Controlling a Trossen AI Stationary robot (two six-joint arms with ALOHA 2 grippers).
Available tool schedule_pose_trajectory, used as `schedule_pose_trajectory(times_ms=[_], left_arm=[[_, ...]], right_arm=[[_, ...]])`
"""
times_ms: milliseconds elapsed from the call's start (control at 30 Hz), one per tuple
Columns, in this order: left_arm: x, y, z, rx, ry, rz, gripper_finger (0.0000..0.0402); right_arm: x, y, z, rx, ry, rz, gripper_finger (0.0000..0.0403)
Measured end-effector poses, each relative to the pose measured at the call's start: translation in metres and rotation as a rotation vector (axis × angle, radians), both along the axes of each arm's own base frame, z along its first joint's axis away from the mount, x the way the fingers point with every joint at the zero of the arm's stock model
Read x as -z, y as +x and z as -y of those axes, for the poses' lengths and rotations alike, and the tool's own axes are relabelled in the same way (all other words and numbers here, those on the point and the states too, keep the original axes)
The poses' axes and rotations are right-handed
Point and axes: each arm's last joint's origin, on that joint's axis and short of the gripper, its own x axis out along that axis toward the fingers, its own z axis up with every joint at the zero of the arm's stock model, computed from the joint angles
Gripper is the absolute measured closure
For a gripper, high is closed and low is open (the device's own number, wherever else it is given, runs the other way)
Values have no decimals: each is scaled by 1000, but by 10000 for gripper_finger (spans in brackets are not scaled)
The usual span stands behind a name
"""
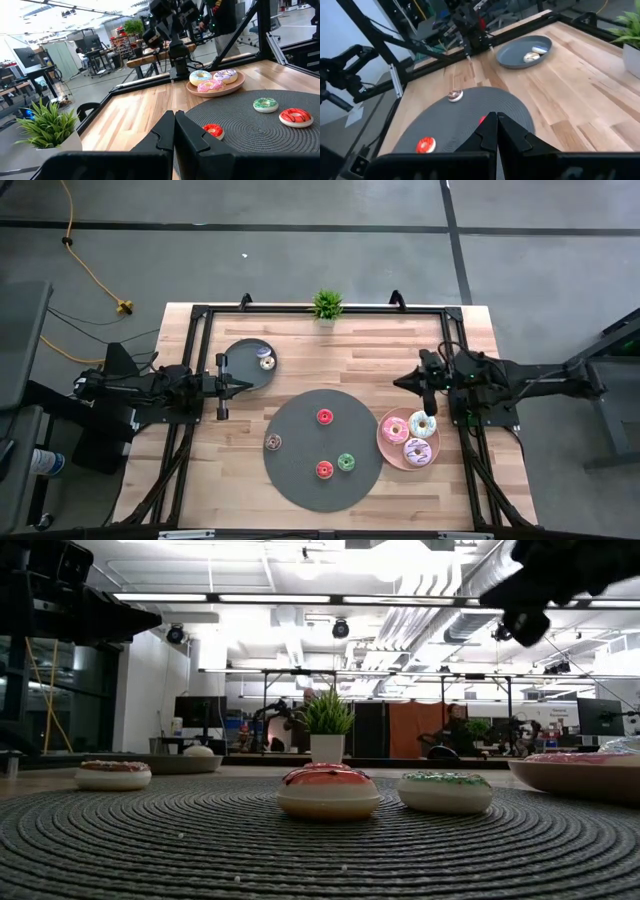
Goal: Pick & Place donuts
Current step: Put the small brown donut on the gray plate
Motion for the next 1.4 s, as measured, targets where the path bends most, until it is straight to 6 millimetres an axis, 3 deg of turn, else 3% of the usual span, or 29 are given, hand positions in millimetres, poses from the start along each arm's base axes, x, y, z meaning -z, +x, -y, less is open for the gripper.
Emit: schedule_pose_trajectory(times_ms=[167,500,867,1400], left_arm=[[0,0,0,0,0,0,401],[0,0,0,0,0,0,401],[0,0,0,0,0,0,401],[0,0,0,0,0,-1,401]], right_arm=[[19,-11,0,11,28,116,403],[39,-16,-1,-17,22,369,403],[54,-16,-2,-27,8,362,403],[52,-25,-2,-27,-20,385,403]])
